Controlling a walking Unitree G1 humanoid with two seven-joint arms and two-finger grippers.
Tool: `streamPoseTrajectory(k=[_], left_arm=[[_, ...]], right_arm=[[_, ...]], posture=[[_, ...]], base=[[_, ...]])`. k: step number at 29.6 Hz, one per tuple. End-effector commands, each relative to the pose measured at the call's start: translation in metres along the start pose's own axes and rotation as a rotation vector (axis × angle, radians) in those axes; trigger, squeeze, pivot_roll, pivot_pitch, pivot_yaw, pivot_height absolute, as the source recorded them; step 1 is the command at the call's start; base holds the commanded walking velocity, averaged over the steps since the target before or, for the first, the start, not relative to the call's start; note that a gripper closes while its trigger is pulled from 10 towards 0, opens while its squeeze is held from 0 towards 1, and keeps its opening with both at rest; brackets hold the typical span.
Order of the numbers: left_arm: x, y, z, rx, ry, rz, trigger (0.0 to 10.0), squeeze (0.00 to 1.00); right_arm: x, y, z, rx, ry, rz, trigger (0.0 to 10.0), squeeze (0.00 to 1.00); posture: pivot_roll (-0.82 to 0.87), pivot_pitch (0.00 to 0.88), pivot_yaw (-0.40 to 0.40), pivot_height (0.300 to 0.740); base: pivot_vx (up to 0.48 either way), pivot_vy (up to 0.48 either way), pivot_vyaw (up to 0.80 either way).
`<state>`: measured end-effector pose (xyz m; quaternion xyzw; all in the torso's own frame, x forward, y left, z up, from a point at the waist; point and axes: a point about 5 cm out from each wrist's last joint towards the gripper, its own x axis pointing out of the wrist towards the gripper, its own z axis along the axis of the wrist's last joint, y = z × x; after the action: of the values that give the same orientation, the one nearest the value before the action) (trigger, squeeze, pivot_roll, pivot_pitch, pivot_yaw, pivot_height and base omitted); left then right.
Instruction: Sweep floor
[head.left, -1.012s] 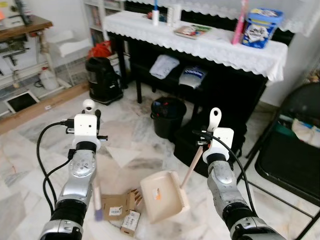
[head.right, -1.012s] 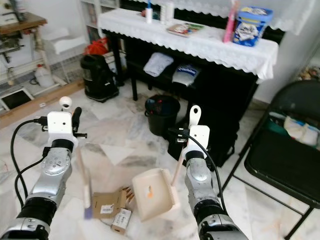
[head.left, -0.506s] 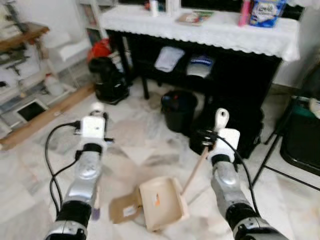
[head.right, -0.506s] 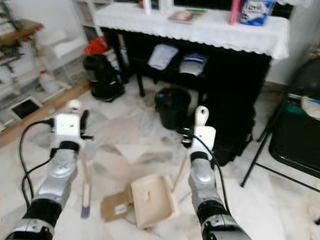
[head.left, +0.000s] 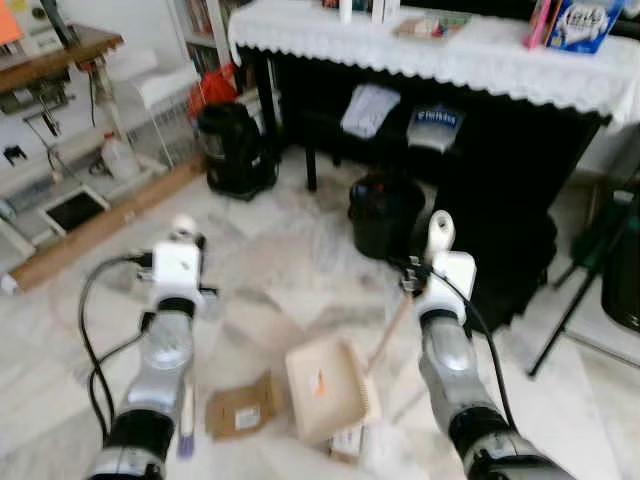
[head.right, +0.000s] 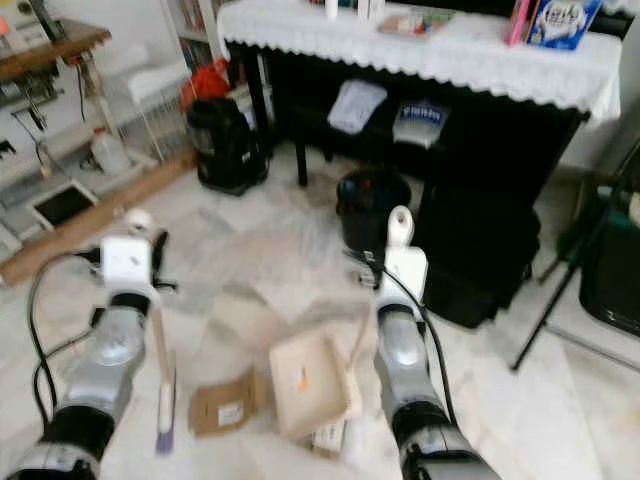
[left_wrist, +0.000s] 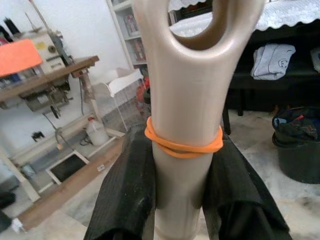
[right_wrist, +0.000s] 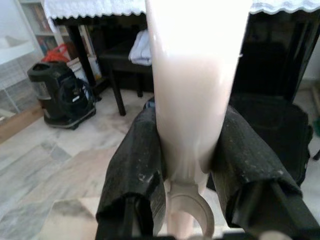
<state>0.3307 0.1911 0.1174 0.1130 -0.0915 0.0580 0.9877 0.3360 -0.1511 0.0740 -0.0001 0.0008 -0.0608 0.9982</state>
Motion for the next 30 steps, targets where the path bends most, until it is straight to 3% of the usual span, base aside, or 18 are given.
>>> streamPoseTrajectory(k=[1, 18, 30], left_arm=[[0.0053, 0.0088, 0.0092, 0.014, -0.053, 0.019, 10.0, 0.0], [0.0047, 0.0074, 0.007, 0.015, -0.048, 0.018, 10.0, 0.0], [0.002, 0.0063, -0.0006, 0.015, -0.013, 0.011, 10.0, 0.0]], right_arm=[[0.0053, 0.0052, 0.0124, -0.001, -0.053, 0.015, 10.0, 0.0], [0.0053, 0.0086, 0.0111, -0.008, -0.041, 0.046, 10.0, 0.0], [0.0045, 0.0115, 0.0055, -0.032, -0.003, 0.092, 10.0, 0.0]], posture=[[0.02, 0.0, 0.039, 0.74], [0.02, 0.0, 0.035, 0.74], [0.01, 0.0, 0.038, 0.74]], base=[[0.0, 0.48, 0.0], [0.0, 0.451, 0.0], [0.0, 0.0, 0.0]])
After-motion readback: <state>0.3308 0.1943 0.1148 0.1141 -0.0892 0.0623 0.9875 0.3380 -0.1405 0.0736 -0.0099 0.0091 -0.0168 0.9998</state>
